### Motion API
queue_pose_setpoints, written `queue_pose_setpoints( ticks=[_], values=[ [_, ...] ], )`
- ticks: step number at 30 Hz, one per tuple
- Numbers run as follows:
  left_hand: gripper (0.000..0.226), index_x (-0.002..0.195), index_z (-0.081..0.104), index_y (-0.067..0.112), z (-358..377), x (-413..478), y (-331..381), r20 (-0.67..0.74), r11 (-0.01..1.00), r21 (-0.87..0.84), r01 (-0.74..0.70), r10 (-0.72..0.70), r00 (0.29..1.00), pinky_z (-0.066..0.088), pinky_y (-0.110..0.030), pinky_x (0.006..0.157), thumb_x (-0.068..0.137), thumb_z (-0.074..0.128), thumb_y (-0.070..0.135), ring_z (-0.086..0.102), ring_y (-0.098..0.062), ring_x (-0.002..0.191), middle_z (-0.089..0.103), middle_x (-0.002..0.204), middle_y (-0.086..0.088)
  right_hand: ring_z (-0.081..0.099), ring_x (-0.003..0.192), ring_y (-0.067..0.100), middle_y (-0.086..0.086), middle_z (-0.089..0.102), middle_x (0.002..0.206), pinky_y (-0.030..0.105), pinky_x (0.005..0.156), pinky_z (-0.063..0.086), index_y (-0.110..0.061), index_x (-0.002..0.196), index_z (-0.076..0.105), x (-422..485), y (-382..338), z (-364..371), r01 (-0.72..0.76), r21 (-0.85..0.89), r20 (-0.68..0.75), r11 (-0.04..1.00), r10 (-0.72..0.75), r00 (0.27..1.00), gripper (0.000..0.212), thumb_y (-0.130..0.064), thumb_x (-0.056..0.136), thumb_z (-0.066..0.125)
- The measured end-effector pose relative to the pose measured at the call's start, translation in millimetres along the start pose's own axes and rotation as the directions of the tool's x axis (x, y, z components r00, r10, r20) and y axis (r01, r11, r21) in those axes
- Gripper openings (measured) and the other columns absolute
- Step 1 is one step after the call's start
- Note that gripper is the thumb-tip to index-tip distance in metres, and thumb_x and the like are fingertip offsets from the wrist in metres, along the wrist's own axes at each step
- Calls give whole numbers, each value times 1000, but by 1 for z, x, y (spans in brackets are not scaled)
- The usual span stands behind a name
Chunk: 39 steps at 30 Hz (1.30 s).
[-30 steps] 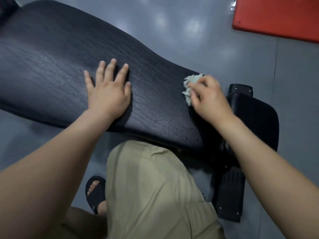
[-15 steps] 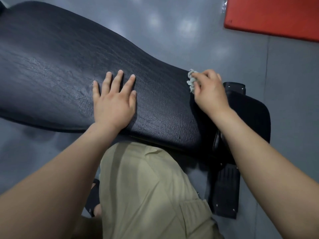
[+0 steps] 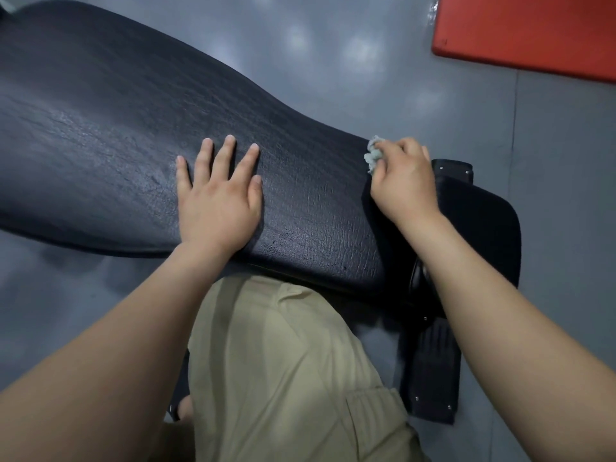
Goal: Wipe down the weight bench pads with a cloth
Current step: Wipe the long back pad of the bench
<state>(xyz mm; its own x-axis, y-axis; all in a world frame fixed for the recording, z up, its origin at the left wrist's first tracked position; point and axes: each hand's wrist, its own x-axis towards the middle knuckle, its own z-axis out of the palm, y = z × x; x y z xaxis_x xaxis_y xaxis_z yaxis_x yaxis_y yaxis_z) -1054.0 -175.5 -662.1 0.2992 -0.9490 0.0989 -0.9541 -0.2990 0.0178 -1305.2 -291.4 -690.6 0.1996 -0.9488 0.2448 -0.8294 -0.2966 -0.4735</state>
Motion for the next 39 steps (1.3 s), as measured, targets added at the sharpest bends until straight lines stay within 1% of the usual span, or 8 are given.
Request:
queue_pose_setpoints(
  ticks=[5, 8, 11, 17, 21, 29, 36, 39],
  values=[
    [52, 156, 31, 40, -1, 0, 0, -8, 1000, 5, -1, 1, 1000, 4, -59, 123, 105, 31, 48, 13, -29, 155, 25, 167, -1, 52, 101, 42, 18, 60, 108, 42, 90, 46, -8, 113, 70, -3, 3, -5, -13, -3, 12, 1000, 13, 1000, 33, -7, 88, 49],
    [52, 156, 31, 41, 0, 0, 1, -11, 1000, 13, 4, -4, 1000, 4, -59, 123, 104, 30, 48, 13, -29, 155, 25, 167, 0, 52, 101, 42, 18, 59, 107, 31, 90, 42, -8, 111, 72, 13, 4, -4, -35, 46, 32, 998, 34, 999, 34, -3, 89, 47],
    [52, 156, 30, 42, 0, 2, 2, 0, 1000, 13, 5, -5, 1000, 4, -59, 123, 104, 30, 49, 12, -28, 155, 24, 167, 1, 56, 97, 38, 12, 61, 105, 27, 91, 40, -11, 108, 74, -4, -14, -2, 143, 132, 61, 981, -152, 987, 35, -11, 86, 46],
    [51, 156, 30, 41, -11, 6, -5, 87, 998, -51, -21, 26, 996, 2, -57, 124, 105, 32, 46, 8, -26, 156, 20, 168, 2, 54, 94, 29, 7, 59, 112, 42, 81, 52, -12, 117, 72, -67, -54, -12, 438, 320, 261, 840, -522, 812, 34, -10, 87, 56],
    [47, 148, 49, 28, -19, -1, -26, -1, 991, -101, -86, 86, 996, 15, -54, 123, 102, 45, 28, 29, -28, 149, 39, 159, -5, 53, 88, 27, 8, 59, 107, 40, 79, 50, -11, 114, 74, -86, -50, -27, 525, 390, 323, 756, -646, 691, 35, -4, 83, 59],
    [46, 148, 47, 34, -13, -33, -43, -104, 1000, -15, 25, -26, 994, 14, -57, 122, 102, 42, 38, 32, -25, 146, 40, 158, -1, 51, 87, 28, 7, 60, 108, 42, 80, 50, -13, 114, 74, -57, -90, 5, 499, 360, 249, 788, -597, 762, 32, -5, 89, 56],
    [47, 148, 49, 32, -8, -35, -40, -149, 999, 17, 44, -41, 988, 15, -56, 123, 102, 41, 36, 35, -25, 145, 42, 157, 0, 51, 91, 26, 6, 59, 107, 40, 79, 49, -12, 108, 73, -89, -75, -21, 564, 452, 362, 691, -720, 592, 33, -3, 81, 56],
    [47, 147, 49, 32, -8, -34, -39, -152, 999, 17, 34, -31, 988, 16, -56, 122, 101, 41, 36, 36, -26, 144, 43, 157, -1, 49, 92, 26, 6, 58, 110, 40, 76, 50, -18, 112, 72, -74, -93, -8, 566, 417, 362, 711, -701, 614, 32, -7, 87, 56]
  ],
)
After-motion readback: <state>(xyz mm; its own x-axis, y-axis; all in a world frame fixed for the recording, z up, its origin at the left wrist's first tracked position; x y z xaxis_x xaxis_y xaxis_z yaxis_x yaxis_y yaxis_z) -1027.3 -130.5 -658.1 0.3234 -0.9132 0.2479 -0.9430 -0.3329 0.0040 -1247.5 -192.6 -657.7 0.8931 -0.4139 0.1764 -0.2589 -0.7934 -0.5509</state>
